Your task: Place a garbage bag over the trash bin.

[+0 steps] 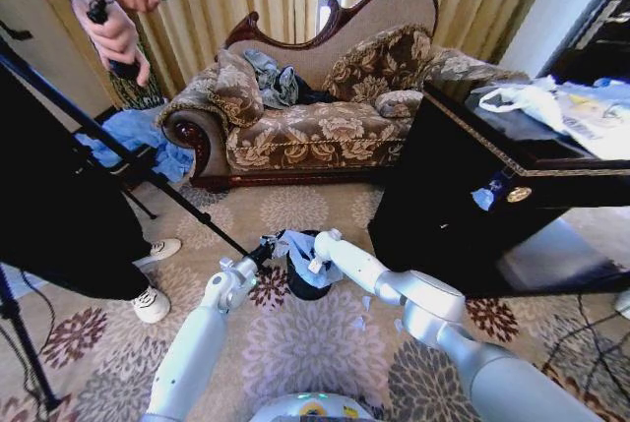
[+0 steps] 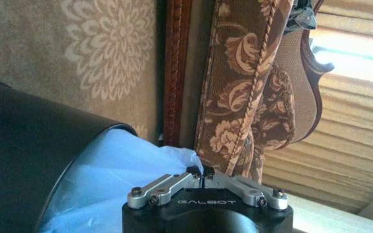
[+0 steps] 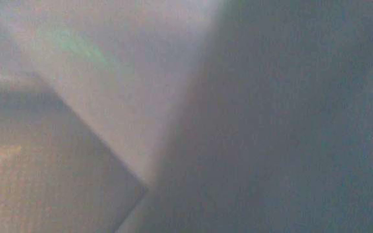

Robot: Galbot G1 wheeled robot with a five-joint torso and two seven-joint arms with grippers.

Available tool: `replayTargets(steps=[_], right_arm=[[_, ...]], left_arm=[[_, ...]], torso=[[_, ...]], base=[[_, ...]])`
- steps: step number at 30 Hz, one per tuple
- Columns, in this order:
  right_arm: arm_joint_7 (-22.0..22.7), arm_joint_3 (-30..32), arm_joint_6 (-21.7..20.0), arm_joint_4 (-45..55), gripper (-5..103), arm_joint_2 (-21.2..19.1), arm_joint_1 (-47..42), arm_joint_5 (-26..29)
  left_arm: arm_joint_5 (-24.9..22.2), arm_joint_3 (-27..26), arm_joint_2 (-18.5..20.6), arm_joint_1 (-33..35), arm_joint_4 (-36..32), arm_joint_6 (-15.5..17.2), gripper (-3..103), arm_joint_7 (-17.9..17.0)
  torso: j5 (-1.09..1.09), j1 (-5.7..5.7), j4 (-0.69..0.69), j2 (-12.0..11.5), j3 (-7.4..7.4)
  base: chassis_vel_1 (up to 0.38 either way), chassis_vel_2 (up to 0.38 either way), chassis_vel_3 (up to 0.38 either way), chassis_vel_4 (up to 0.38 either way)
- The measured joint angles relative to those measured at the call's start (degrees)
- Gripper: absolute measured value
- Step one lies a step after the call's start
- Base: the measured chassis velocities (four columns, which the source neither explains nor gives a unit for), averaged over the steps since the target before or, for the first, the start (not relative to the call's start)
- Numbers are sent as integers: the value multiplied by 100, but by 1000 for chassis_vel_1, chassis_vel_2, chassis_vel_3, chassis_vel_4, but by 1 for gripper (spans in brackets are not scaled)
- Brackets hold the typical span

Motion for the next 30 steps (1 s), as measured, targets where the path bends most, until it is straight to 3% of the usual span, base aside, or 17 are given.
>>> replayTargets(steps=[6,9,14,22,25,30], right_arm=[[29,13,-31,-2,26,14,6,58],[67,29,-76,-27,42,44,48,138],[99,36,-112,-34,53,64,91,204],[-19,-184,-212,285,90,-70,239,585],[-81,-284,-252,434,98,-130,273,755],[-176,-387,-312,626,100,-202,317,991]], left_arm=[[31,27,-16,-6,15,1,0,42],[99,65,-4,36,15,7,0,105],[173,104,0,41,57,10,0,166],[284,196,27,17,90,13,0,248],[322,225,33,14,121,13,0,281],[386,280,41,7,159,14,0,328]], torso=[[0,0,0,0,0],[0,0,0,0,0],[0,0,1,0,0],[0,0,0,0,0],[0,0,0,0,0],[0,0,0,0,0]], base=[[0,0,0,0],[0,0,0,0],[0,0,0,0],[0,0,0,0],[0,0,0,0],[0,0,0,0]])
